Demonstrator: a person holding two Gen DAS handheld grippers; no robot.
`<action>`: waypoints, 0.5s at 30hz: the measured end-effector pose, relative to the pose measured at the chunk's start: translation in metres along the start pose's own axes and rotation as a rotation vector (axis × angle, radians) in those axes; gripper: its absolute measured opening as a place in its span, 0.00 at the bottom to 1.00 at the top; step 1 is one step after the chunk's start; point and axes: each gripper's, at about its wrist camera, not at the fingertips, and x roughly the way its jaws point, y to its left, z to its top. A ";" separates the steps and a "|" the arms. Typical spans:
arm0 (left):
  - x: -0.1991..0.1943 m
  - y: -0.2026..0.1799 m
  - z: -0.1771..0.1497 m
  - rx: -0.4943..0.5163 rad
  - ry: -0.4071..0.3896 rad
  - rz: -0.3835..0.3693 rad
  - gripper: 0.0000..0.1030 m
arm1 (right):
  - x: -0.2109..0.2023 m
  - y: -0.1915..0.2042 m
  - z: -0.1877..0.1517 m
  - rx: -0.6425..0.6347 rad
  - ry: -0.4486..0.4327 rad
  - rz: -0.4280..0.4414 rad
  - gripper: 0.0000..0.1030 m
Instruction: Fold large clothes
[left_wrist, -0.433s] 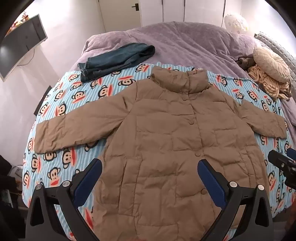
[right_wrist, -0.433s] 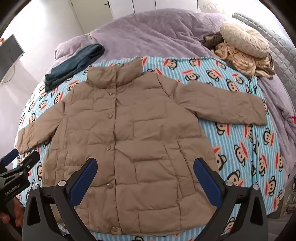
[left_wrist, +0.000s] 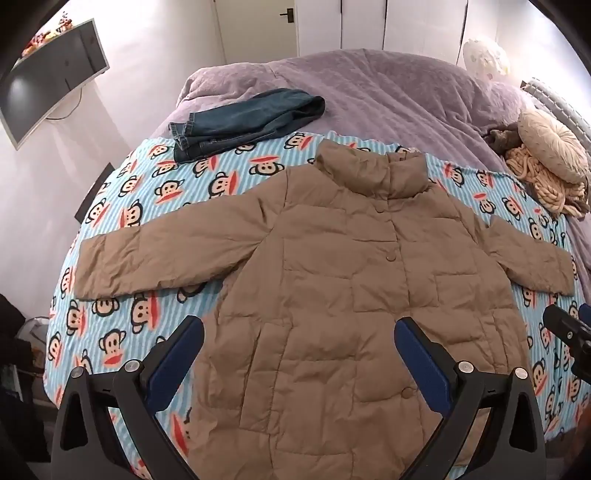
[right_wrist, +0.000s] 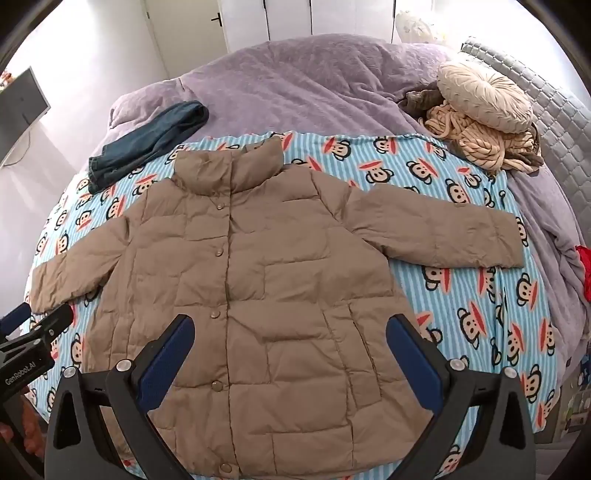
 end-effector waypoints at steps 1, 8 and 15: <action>0.001 0.000 0.000 -0.001 0.002 0.001 1.00 | 0.000 0.000 0.001 0.001 0.001 0.000 1.00; 0.003 -0.001 0.002 -0.002 0.009 0.004 1.00 | 0.001 -0.001 -0.001 0.005 0.003 -0.002 1.00; 0.004 0.000 0.001 -0.006 0.011 0.008 1.00 | 0.003 -0.002 -0.001 0.007 0.008 -0.002 1.00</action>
